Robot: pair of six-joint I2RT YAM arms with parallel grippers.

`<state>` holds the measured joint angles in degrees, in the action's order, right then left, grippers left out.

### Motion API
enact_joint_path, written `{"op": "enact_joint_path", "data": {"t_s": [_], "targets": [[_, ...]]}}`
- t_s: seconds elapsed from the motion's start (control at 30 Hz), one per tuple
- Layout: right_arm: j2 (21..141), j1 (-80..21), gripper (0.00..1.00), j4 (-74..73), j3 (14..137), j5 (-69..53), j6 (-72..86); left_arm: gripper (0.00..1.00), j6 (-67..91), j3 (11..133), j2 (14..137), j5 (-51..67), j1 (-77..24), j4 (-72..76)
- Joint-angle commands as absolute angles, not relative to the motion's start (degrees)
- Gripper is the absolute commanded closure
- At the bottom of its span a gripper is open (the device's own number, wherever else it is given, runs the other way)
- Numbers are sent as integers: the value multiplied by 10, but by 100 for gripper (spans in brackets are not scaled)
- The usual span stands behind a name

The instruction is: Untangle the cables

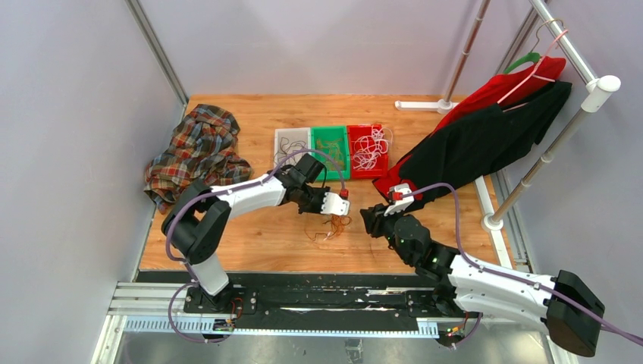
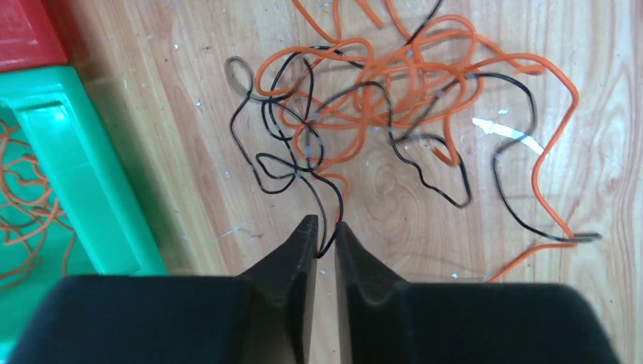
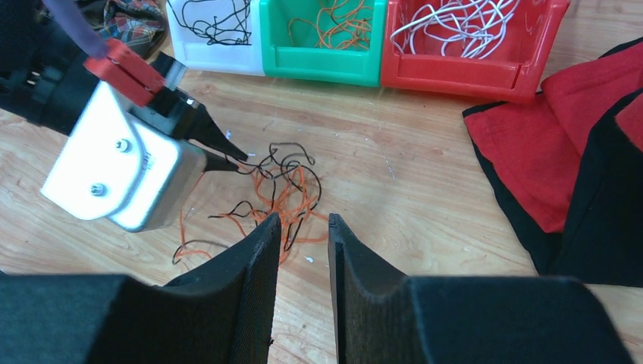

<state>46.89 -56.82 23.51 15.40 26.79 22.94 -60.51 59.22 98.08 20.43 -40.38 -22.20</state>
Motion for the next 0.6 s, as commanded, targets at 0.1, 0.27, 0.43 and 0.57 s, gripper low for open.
{"op": "enact_joint_path", "data": {"t_s": [0.1,0.27,0.43,0.57], "targets": [[498,-556,70,249,166,274,241,99,-573,610,895,229,-409,-309],[513,-556,66,276,180,235,224,99,-515,643,862,224,-409,-383],[529,-556,53,305,212,178,189,99,-463,700,829,199,-409,-476],[551,-558,49,315,253,133,175,99,-429,739,792,200,-409,-540]]}}
